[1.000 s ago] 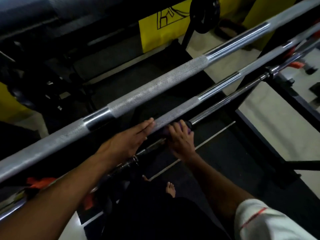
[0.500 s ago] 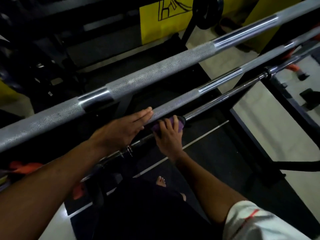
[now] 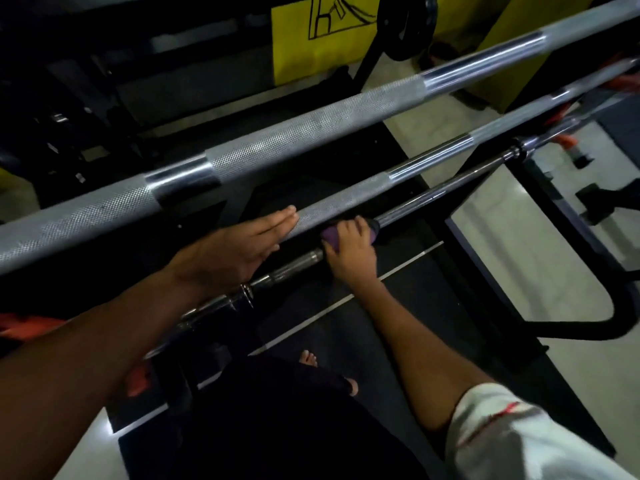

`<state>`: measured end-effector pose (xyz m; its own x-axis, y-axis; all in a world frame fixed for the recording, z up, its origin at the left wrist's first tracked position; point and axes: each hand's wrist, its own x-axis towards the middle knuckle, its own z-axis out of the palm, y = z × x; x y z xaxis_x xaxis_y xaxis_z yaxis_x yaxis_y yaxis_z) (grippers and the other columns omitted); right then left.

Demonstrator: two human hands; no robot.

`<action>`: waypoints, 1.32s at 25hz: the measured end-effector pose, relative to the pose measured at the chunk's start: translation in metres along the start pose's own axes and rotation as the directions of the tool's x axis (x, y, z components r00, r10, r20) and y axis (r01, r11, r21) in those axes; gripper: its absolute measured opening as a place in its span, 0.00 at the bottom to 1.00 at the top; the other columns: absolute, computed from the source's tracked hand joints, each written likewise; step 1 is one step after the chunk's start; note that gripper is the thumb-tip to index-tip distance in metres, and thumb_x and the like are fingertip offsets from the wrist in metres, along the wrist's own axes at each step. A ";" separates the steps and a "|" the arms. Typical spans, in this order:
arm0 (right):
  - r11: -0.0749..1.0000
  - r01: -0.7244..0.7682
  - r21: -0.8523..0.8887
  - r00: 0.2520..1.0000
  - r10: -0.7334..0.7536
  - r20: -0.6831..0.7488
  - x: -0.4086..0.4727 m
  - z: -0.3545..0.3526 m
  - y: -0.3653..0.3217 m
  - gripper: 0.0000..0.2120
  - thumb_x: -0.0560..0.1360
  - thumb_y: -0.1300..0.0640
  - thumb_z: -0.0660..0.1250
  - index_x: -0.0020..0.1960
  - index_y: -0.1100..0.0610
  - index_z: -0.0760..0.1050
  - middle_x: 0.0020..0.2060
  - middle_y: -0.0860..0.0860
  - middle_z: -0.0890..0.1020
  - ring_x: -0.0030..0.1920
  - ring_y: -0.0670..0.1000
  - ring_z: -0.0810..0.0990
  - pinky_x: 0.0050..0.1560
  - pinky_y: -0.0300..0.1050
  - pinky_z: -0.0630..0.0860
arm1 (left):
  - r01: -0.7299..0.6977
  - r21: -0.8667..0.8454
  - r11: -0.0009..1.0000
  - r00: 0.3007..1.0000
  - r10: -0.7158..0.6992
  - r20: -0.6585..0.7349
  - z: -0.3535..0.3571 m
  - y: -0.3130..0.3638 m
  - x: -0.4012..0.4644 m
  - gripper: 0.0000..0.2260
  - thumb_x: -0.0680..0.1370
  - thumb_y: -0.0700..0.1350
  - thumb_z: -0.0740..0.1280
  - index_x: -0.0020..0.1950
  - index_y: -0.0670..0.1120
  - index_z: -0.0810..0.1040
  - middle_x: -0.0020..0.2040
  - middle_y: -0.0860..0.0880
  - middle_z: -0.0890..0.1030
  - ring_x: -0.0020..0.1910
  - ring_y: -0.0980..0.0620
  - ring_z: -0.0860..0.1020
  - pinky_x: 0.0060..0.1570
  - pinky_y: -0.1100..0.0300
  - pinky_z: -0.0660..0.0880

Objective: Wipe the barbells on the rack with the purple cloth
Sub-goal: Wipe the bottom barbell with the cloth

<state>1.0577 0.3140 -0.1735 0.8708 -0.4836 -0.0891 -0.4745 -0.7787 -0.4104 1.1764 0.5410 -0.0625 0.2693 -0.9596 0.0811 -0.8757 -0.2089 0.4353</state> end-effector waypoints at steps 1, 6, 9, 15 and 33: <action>0.994 0.083 0.065 0.996 -0.085 0.015 -0.013 0.006 -0.014 0.18 0.77 0.47 0.66 0.64 0.54 0.74 0.65 0.53 0.76 0.74 0.60 0.64 0.69 0.63 0.70 | -0.002 0.017 1.000 1.000 0.002 -0.001 0.000 0.000 0.000 0.24 0.85 0.46 0.53 0.81 0.46 0.57 0.82 0.52 0.56 0.78 0.56 0.60 0.74 0.56 0.65; 0.605 0.099 0.790 0.995 -0.055 -0.083 -0.066 -0.016 -0.034 0.13 0.81 0.57 0.61 0.60 0.46 0.79 0.61 0.47 0.80 0.65 0.51 0.77 0.71 0.60 0.65 | 0.016 0.026 1.000 1.000 -0.016 0.006 -0.005 0.007 0.001 0.24 0.84 0.42 0.56 0.81 0.44 0.58 0.81 0.50 0.57 0.78 0.57 0.58 0.75 0.64 0.58; -0.304 -0.266 0.915 0.758 0.520 0.393 -0.089 -0.025 -0.008 0.16 0.80 0.47 0.63 0.62 0.53 0.79 0.56 0.56 0.84 0.55 0.56 0.83 0.58 0.53 0.78 | 0.003 0.025 1.000 1.000 -0.003 0.008 -0.007 0.006 0.000 0.24 0.84 0.44 0.55 0.81 0.43 0.58 0.81 0.50 0.57 0.78 0.57 0.58 0.75 0.65 0.57; -0.665 -0.068 0.743 0.561 0.591 0.580 -0.077 -0.016 0.054 0.24 0.78 0.38 0.62 0.63 0.55 0.80 0.58 0.59 0.84 0.51 0.59 0.86 0.46 0.53 0.83 | -0.082 0.132 0.988 0.997 0.080 0.022 -0.005 0.004 -0.001 0.24 0.85 0.45 0.49 0.81 0.39 0.53 0.81 0.45 0.56 0.80 0.52 0.57 0.74 0.56 0.64; -0.556 -0.127 0.821 0.618 0.603 0.505 0.010 0.005 -0.044 0.22 0.81 0.37 0.58 0.47 0.54 0.80 0.38 0.50 0.84 0.38 0.49 0.84 0.40 0.44 0.78 | -0.019 0.092 0.996 0.998 0.013 0.058 -0.010 0.008 -0.002 0.24 0.85 0.41 0.54 0.82 0.43 0.53 0.82 0.50 0.53 0.80 0.57 0.55 0.75 0.60 0.63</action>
<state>1.0878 0.3457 -0.1608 0.3168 -0.5667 -0.7606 0.2589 0.8231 -0.5055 1.1729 0.5433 -0.0507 0.2338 -0.9717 0.0344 -0.9139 -0.2075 0.3490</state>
